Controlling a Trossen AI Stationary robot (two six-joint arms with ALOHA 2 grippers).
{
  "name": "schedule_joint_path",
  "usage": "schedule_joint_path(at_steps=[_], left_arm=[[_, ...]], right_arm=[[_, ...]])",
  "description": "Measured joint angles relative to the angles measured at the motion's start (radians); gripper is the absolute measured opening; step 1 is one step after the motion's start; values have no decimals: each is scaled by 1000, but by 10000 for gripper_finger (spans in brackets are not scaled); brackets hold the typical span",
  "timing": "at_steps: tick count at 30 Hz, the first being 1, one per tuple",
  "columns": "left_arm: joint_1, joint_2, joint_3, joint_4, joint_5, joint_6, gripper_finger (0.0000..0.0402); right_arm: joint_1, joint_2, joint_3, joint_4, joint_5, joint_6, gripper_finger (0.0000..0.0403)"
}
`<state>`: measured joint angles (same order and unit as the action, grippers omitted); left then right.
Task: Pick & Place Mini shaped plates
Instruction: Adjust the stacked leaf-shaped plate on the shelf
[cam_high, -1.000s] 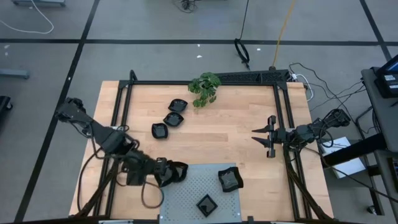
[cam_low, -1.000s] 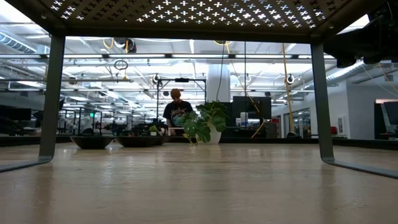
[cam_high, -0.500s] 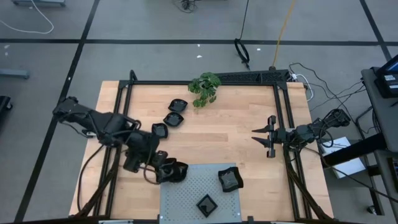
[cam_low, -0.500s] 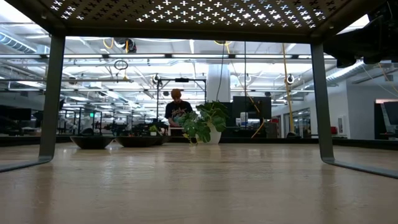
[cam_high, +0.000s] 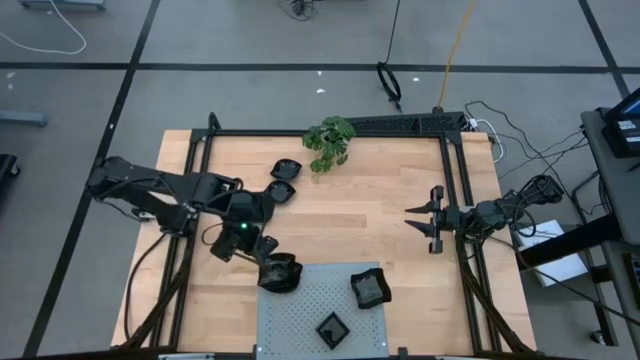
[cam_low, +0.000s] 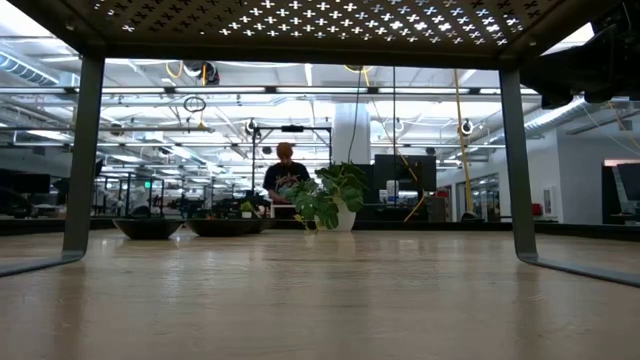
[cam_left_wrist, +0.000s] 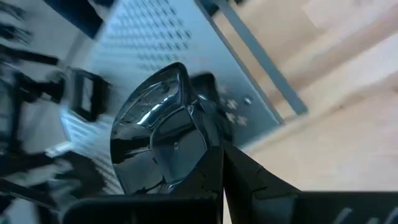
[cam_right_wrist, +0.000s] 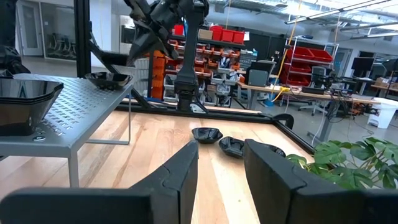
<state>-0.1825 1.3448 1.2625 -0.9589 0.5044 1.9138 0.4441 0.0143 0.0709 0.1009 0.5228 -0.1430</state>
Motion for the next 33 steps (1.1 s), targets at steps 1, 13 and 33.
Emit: schedule_joint_path(at_steps=[1,13,33], left_arm=[[8,2,-7,20,23,17,1],[25,71,-26,57,112,112,1],[58,124,-26,72,129,36,2]], right_arm=[[0,0,0,0,0,0,118],[0,0,0,0,0,0,118],[0,0,0,0,0,0,118]])
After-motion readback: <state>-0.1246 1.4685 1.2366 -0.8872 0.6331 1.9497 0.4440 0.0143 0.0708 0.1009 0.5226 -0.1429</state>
